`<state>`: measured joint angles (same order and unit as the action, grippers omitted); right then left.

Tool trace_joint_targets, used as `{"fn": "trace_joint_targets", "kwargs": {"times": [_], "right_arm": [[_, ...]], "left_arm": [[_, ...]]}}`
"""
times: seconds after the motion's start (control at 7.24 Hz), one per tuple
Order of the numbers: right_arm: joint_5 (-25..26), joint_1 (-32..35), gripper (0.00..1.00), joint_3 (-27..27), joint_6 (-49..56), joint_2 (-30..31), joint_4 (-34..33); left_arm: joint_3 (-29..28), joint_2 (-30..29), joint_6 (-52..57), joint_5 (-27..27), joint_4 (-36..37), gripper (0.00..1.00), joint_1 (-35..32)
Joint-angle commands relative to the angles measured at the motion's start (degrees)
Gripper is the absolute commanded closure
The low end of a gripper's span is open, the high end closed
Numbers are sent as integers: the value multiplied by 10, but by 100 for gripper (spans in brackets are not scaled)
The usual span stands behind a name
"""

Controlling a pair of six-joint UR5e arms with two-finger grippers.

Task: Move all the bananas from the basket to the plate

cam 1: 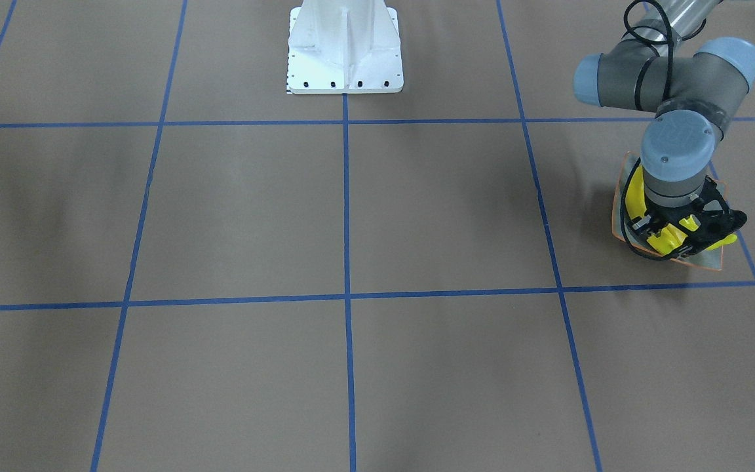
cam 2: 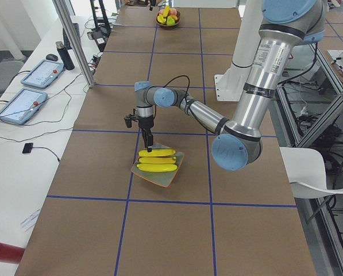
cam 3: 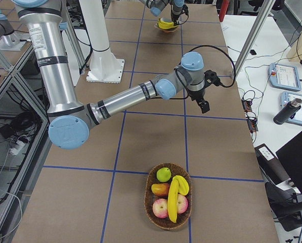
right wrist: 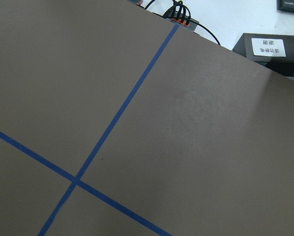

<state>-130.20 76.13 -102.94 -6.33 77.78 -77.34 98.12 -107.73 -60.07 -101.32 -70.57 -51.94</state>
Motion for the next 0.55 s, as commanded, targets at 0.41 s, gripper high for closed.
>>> {"fn": "trace_joint_targets", "kwargs": {"times": [0.41], "right_arm": [[-5, 10, 0, -3, 2, 17, 3]], "left_arm": [[73, -5, 63, 12, 2, 1, -18]]}}
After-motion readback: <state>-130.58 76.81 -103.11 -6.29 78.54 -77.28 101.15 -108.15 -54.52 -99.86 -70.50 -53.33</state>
